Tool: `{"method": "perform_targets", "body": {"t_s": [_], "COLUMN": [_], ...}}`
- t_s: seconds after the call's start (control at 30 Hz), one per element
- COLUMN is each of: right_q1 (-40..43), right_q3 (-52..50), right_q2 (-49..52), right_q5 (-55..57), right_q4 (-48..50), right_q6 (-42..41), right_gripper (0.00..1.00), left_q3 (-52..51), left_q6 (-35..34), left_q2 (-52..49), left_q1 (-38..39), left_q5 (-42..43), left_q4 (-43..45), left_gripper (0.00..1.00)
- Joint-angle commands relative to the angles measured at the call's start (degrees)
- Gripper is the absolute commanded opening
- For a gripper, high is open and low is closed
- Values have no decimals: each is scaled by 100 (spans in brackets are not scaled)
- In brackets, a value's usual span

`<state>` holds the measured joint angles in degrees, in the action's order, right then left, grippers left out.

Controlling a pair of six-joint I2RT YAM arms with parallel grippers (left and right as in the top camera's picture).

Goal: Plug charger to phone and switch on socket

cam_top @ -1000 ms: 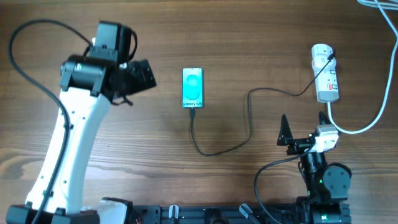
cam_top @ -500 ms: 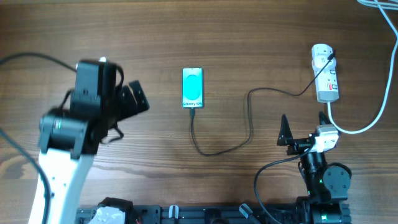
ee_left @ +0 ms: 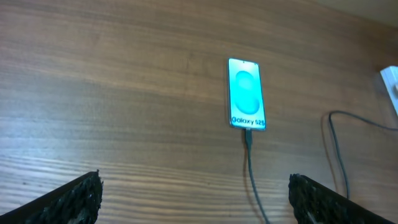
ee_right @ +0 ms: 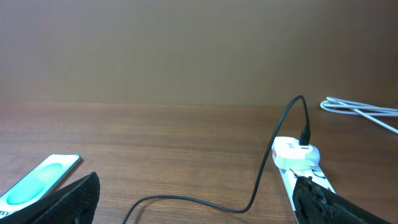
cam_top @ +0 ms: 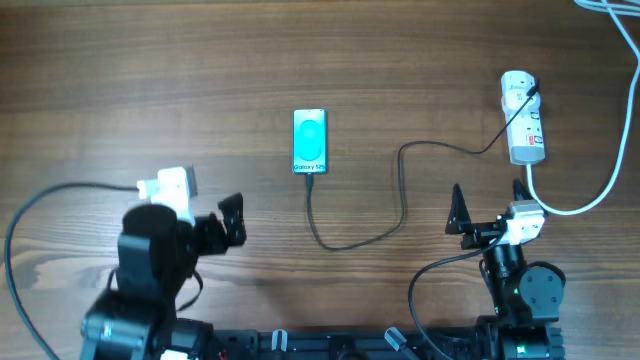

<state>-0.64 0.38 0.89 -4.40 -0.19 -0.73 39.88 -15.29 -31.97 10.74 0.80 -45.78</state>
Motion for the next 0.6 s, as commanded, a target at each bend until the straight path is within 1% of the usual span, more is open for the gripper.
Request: {"method": "perform_targets", "body": {"t_s": [0.0,0.3,0.57], "right_q1": [9,9,9], "right_q3": [-9,-9,-9], "right_q2": [-68,-68,-68], "right_q5": [96,96,96], "right_q4": [17,17,17], "right_q6": [72,74,72], "right_gripper": [100,100,100], "left_q3": [-328,-968,-1882], "left_q6": [140,140,140], "left_q2": [542,1200,2144], "left_q1": [-44,-356,-789], "left_q5": [90,96,199], "left_q4": [59,415,1207], "left_gripper": [100,100,100]}}
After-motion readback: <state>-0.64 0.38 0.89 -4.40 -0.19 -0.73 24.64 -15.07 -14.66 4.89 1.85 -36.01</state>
